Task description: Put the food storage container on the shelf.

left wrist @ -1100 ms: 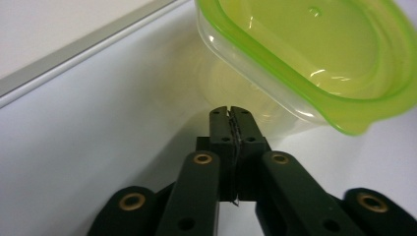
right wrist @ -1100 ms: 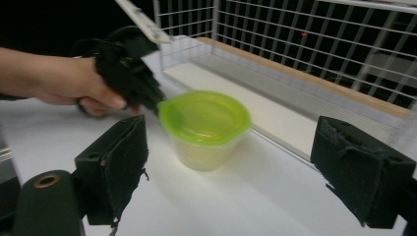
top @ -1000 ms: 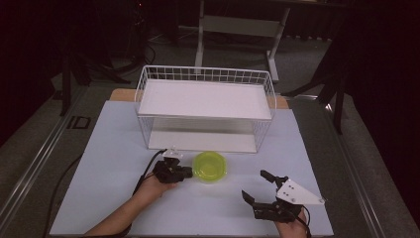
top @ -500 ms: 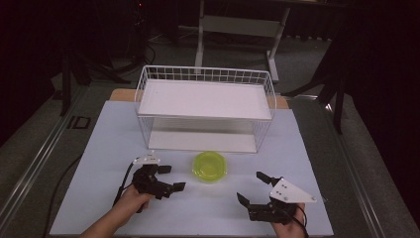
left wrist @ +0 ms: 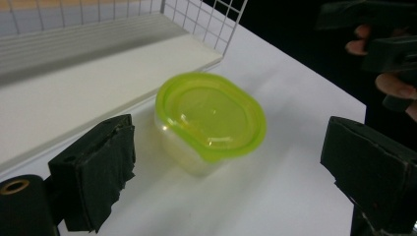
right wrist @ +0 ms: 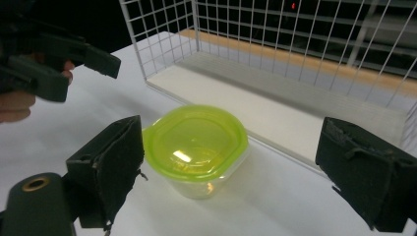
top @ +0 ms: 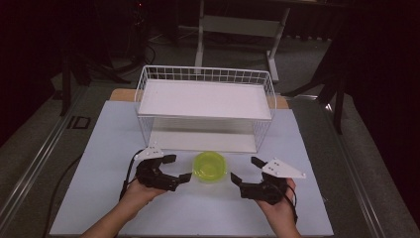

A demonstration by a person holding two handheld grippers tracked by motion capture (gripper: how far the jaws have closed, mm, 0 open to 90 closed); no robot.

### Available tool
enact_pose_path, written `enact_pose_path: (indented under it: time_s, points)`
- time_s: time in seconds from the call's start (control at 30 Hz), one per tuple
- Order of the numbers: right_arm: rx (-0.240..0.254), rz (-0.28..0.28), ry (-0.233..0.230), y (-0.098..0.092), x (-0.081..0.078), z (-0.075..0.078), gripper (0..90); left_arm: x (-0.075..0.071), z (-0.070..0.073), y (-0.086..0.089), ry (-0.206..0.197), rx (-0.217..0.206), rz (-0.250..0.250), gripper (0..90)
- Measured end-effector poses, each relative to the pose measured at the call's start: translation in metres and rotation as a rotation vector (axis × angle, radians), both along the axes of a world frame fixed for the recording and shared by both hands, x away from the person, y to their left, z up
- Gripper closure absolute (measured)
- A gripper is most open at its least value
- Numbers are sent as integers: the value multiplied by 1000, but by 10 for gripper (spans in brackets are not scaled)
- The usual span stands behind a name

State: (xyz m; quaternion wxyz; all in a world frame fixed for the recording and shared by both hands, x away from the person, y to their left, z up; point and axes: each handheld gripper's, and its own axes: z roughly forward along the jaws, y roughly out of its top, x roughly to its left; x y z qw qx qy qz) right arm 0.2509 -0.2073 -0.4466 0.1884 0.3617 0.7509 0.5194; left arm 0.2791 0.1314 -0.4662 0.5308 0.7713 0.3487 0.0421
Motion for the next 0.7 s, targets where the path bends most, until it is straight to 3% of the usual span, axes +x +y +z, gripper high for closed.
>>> enact_pose_path:
  time_s: [0.17,0.37,0.47,0.53,0.63,0.7]
  points:
    - [-4,3,62,10,17,-6,138,9,-2,-11,15,2,-2,101]
    - [-37,9,103,26,32,-16,144,20,-10,-18,55,0,43,175]
    - [-34,1,141,32,40,-23,198,26,-15,-23,103,24,56,186]
    - [-37,4,156,33,43,-25,205,27,-16,-23,107,31,67,218]
    - [-44,-4,183,37,49,-32,238,35,-22,-26,175,71,110,242]
    - [-45,0,197,39,52,-34,269,38,-27,-26,201,69,121,266]
